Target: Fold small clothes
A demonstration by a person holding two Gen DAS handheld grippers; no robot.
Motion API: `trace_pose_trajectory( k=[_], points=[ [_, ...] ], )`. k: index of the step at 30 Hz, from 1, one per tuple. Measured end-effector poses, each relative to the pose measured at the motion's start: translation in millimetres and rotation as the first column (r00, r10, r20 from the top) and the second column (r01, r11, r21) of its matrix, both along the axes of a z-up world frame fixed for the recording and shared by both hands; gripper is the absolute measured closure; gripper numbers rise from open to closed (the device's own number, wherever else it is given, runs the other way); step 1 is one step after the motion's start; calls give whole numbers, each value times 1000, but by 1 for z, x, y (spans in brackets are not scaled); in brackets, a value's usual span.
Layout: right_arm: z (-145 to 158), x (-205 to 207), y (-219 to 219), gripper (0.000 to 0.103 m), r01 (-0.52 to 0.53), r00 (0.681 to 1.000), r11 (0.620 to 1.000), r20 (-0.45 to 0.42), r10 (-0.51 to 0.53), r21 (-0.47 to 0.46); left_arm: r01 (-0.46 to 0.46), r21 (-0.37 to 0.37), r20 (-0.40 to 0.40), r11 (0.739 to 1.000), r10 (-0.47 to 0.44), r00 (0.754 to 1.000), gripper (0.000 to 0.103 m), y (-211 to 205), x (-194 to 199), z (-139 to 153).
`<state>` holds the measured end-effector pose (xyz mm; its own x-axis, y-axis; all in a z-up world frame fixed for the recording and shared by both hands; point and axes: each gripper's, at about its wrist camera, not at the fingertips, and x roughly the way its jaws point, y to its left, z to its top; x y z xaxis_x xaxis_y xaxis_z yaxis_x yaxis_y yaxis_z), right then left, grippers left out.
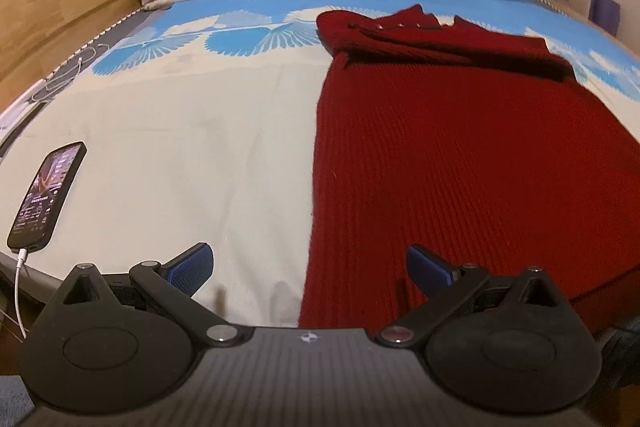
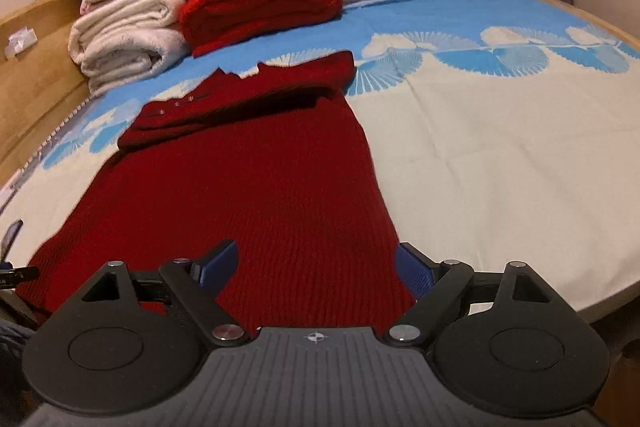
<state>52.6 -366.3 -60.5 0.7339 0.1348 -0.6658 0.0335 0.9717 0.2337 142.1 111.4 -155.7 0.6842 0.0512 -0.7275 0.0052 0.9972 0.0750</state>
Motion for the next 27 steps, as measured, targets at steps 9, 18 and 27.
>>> trace_pose_trajectory(
  k=[9, 18, 27],
  points=[
    [-7, 0, 6, 16, -18, 999, 1000, -42, 18, -17, 10, 20, -8, 1000, -10, 1000, 0, -3, -1, -5],
    [-12, 6, 5, 16, 4, 997, 1000, -76, -6, -30, 32, 43, -27, 999, -31, 999, 0, -8, 3, -12],
    [-29, 27, -2, 16, 129, 977, 989, -162, -140, -77, 40, 39, -58, 998, -38, 998, 0, -8, 12, -17]
  ],
)
